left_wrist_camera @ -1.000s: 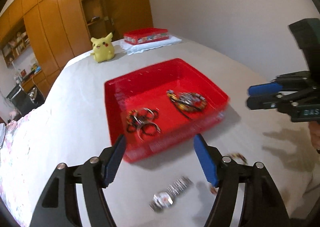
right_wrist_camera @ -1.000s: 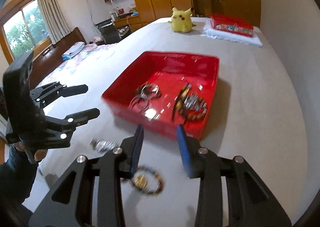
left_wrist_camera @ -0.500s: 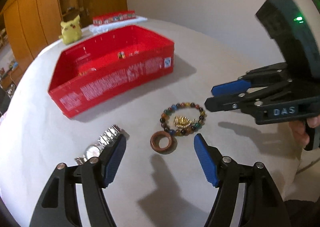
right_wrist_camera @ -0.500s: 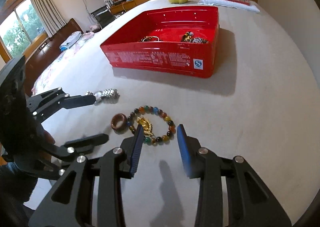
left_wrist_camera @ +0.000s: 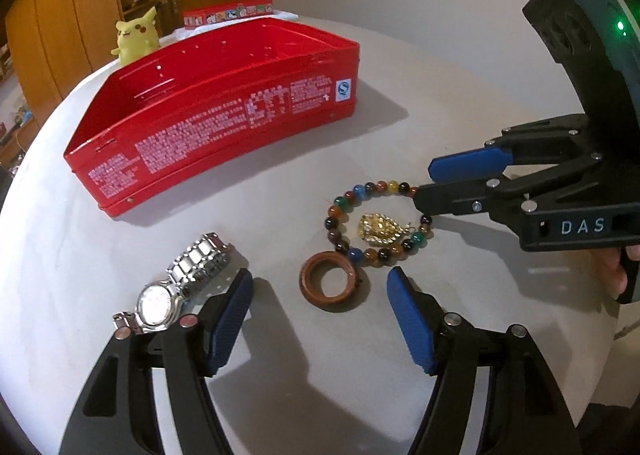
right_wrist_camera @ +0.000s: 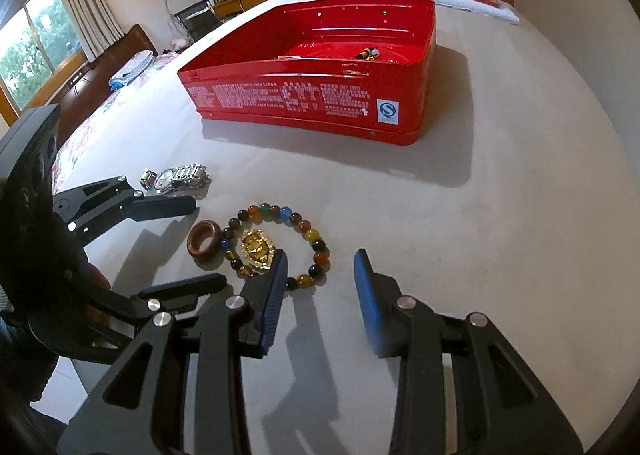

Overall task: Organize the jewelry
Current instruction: 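Move the left tool to the brown wooden ring while the right tool moves to the bead bracelet, then grasp the wooden ring with the left tool while the right tool grasps the multicolored bead bracelet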

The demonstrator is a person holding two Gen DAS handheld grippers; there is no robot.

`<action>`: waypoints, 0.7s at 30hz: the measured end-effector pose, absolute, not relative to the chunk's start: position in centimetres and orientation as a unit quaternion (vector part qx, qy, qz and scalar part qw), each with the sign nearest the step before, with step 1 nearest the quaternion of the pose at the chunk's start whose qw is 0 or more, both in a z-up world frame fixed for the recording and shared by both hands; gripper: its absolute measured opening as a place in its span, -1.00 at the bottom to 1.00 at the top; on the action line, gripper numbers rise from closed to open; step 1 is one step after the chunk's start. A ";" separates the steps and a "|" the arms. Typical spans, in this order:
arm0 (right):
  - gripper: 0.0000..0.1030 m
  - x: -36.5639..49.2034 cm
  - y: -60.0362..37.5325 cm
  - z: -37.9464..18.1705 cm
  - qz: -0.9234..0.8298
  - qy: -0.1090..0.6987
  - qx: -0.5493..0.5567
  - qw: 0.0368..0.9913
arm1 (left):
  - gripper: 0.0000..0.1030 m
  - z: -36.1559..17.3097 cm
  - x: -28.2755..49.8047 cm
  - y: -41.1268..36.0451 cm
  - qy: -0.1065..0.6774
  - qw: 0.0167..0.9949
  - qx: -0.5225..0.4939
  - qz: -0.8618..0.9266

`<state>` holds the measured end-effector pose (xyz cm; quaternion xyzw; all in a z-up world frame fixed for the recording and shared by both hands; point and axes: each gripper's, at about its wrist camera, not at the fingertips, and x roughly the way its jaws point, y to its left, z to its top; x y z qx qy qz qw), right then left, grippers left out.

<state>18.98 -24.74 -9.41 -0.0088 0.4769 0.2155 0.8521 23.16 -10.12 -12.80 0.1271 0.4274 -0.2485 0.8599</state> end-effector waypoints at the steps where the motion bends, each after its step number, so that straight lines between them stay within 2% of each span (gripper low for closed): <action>1: -0.34 19.1 -24.7 -9.5 0.216 0.478 -0.008 0.851 | 0.22 -12.8 23.3 -10.0 0.427 0.861 0.127 -0.247; 9: -0.34 19.4 -24.6 -9.8 0.218 0.481 -0.009 0.849 | -0.07 -12.8 23.5 -9.7 0.424 0.866 0.122 -0.235; 11: -0.34 19.5 -24.6 -9.8 0.218 0.480 -0.007 0.850 | -0.28 -12.8 23.4 -9.6 0.423 0.869 0.122 -0.226; 13: -0.35 19.6 -24.6 -9.8 0.217 0.480 -0.008 0.850 | -0.40 -12.7 23.4 -9.3 0.423 0.872 0.116 -0.217; 21: -0.34 19.8 -23.9 -10.0 0.215 0.480 -0.027 0.850 | -0.40 -12.7 22.7 -8.7 0.421 0.879 0.110 -0.193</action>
